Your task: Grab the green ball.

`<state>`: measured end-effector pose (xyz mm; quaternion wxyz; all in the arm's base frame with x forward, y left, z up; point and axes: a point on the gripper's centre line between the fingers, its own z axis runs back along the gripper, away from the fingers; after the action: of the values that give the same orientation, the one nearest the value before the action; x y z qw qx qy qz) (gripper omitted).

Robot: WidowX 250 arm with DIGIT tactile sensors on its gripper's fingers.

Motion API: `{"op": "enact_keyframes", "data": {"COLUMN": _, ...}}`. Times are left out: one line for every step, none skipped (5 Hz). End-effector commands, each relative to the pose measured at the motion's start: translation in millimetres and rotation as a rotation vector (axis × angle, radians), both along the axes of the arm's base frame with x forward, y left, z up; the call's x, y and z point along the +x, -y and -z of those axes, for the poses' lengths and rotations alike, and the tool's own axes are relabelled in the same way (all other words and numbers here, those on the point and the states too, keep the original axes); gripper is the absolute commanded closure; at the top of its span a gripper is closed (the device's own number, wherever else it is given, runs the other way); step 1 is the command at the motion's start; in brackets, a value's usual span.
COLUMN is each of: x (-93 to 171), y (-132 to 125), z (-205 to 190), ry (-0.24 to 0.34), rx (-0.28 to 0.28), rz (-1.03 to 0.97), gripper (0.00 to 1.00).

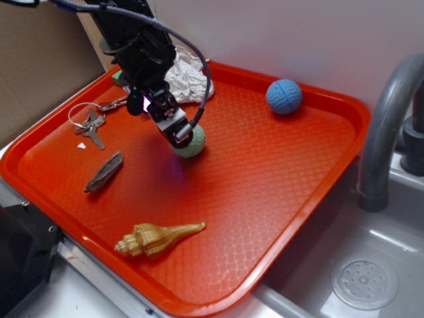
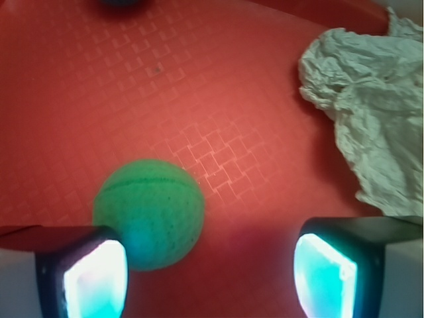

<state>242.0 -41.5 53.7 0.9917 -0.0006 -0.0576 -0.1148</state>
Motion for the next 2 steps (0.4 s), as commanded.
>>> {"op": "enact_keyframes", "data": {"x": 12.6, "y": 25.7, "z": 11.1, "ry": -0.022, "rx": -0.179, "rz": 0.022, "gripper": 0.0}}
{"op": "enact_keyframes", "data": {"x": 6.2, "y": 30.3, "z": 14.8, "ry": -0.057, "rx": -0.188, "rz": 0.007, "gripper": 1.0}}
